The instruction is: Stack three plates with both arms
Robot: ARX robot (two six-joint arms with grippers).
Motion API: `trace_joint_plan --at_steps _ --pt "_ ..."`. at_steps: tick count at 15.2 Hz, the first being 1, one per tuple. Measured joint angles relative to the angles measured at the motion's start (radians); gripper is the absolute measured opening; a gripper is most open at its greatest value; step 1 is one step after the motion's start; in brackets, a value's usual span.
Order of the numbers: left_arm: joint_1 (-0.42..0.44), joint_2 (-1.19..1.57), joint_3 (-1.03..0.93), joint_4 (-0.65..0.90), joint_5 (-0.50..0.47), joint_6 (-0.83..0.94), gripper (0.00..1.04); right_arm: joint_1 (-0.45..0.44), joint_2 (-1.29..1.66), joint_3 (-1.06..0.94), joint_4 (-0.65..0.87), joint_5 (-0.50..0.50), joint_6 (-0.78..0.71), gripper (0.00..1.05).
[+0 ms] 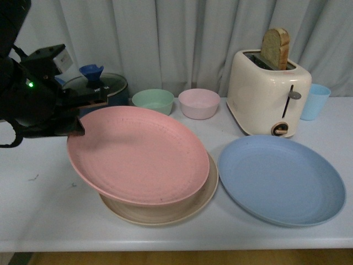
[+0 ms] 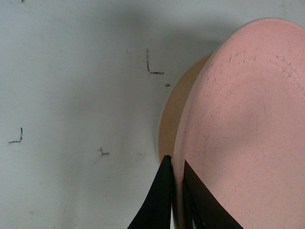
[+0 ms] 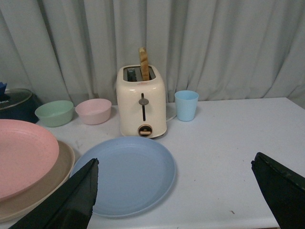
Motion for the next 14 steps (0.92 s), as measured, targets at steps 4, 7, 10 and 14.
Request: trace_joint_plan --at_steps 4,7,10,14 --pt "-0.023 0.058 0.047 0.013 -0.015 -0.021 0.03 0.000 0.000 0.000 0.000 0.000 0.000 0.98" --pt "-0.031 0.076 0.059 0.018 -0.018 -0.027 0.03 0.000 0.000 0.000 0.000 0.000 0.000 0.98" --pt "-0.045 0.107 0.068 0.016 -0.018 -0.035 0.03 0.000 0.000 0.000 0.000 0.000 0.000 0.98" --pt "-0.049 0.148 0.072 0.057 -0.020 -0.035 0.26 0.000 0.000 0.000 0.000 0.000 0.000 0.98"
